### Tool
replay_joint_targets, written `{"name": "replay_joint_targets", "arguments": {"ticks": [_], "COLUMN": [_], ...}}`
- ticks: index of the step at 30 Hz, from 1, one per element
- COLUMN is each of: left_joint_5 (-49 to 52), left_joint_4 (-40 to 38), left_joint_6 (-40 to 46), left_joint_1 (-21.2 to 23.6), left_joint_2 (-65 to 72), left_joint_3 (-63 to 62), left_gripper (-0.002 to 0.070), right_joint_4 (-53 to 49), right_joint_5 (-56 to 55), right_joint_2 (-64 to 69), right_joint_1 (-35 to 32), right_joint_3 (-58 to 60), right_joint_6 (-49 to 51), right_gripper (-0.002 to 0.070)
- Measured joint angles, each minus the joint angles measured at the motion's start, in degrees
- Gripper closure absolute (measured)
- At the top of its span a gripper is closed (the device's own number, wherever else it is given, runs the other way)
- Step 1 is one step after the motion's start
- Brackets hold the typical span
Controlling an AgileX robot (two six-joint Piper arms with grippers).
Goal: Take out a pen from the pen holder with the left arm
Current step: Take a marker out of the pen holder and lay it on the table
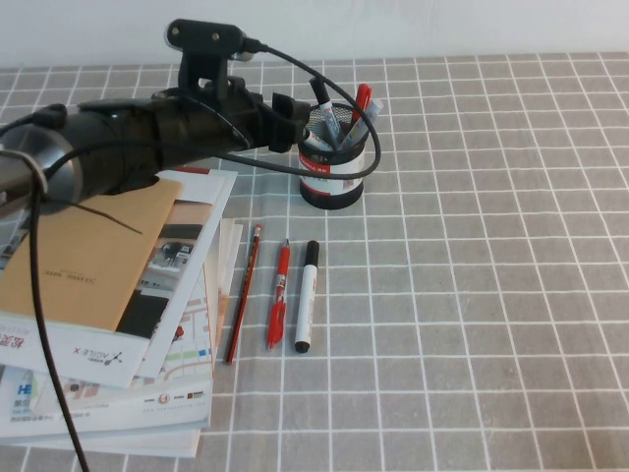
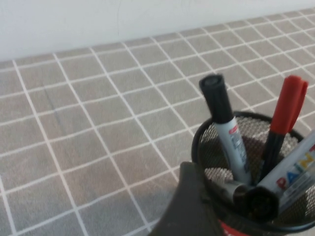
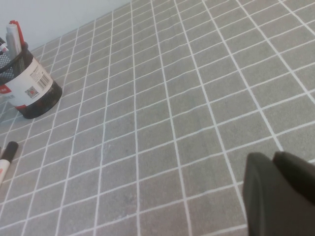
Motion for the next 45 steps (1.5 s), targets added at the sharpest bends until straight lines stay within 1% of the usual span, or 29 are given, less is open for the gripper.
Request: {"name": "replay_joint_targets", "arguments": {"ticks": [10,20,24,30,37,39,41,42,43,45], "left_joint_5": [0.11,0.42,0.42,0.76,2.34,2.34,2.34,2.34,2.34,2.48], "left_joint_4": [0.00,0.00,0.00,0.00,0.00,0.00,0.00,0.00,0.00,0.00], "left_joint_6": [0.00,-2.05,-2.05,-2.05,-2.25,-2.45,-2.59,-2.59,-2.59,-2.59], "left_joint_1": [0.00,0.00,0.00,0.00,0.00,0.00,0.00,0.00,0.00,0.00], "left_joint_2": [3.67,5.15,5.15,5.24,6.69,6.98,7.12,7.12,7.12,7.12], "left_joint_3": [-0.13,-3.05,-3.31,-3.31,-3.40,-3.40,-3.44,-3.53,-3.67,-4.26], "left_gripper": [0.0197,0.0204,0.0225,0.0284,0.0310,0.0341,0.0396,0.0426,0.0477,0.0554], "right_joint_4": [0.12,0.26,0.35,0.47,0.47,0.56,0.56,0.56,0.56,0.56], "right_joint_5": [0.00,0.00,0.00,0.00,0.00,0.00,0.00,0.00,0.00,0.00], "right_joint_2": [0.00,0.00,0.00,0.00,0.00,0.00,0.00,0.00,0.00,0.00], "right_joint_1": [0.00,0.00,0.00,0.00,0.00,0.00,0.00,0.00,0.00,0.00], "right_joint_3": [0.00,0.00,0.00,0.00,0.00,0.00,0.00,0.00,0.00,0.00], "right_joint_6": [0.00,0.00,0.00,0.00,0.00,0.00,0.00,0.00,0.00,0.00], "right_gripper": [0.0689,0.0689,0.0689,0.0689,0.0689,0.0689,0.0689,0.0689,0.0689,0.0689]}}
